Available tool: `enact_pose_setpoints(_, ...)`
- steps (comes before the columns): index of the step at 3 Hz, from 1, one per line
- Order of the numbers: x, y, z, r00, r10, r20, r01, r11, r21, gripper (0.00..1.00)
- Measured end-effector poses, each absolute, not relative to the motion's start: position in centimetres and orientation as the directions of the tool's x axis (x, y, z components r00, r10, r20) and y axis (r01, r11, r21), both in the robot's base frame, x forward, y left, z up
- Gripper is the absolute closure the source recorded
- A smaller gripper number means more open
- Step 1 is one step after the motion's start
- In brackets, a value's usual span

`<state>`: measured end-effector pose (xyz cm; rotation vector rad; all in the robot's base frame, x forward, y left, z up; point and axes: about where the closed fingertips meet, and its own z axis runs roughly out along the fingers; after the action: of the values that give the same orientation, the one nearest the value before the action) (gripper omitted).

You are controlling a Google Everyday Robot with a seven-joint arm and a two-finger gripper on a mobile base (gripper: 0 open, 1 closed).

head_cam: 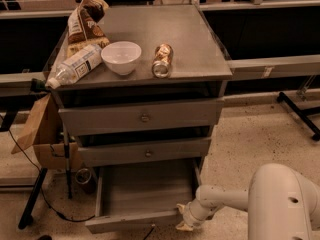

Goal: Open bottom drawer

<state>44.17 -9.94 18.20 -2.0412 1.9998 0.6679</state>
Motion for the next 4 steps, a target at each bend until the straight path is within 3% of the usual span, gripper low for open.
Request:
enact_pose_setpoints(3, 45.3, -10.1, 19.4, -0.022, -0.891, -0.454, -0.989, -0.048, 0.142, 1.00)
enact_pose_setpoints(4, 45.8, -10.1, 19.5, -0.023, -0.891, -0.454, -0.989, -0.045, 0.139, 0.86)
